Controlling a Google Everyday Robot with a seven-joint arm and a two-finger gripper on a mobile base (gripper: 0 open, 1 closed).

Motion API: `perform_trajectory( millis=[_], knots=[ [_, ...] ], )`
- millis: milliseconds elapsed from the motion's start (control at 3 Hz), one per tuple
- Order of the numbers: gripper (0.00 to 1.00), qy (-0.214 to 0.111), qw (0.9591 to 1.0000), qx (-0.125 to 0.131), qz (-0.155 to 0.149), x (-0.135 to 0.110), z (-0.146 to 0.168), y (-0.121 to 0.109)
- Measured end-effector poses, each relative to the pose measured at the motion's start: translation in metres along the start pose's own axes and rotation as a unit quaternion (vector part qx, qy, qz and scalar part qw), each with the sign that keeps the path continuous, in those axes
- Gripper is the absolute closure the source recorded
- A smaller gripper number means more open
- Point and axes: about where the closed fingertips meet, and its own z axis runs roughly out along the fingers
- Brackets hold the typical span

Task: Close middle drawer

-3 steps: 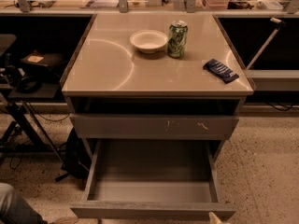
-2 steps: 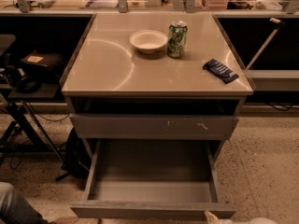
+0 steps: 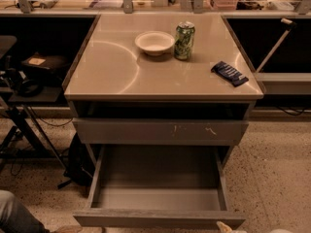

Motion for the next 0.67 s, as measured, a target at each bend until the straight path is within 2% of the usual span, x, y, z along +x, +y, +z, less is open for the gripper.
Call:
perform_trajectory(
  millis=[667],
  knots=[
    [0.00,-0.001,0.9994,0.032,0.007,0.013,0.032,-0.025]
  ],
)
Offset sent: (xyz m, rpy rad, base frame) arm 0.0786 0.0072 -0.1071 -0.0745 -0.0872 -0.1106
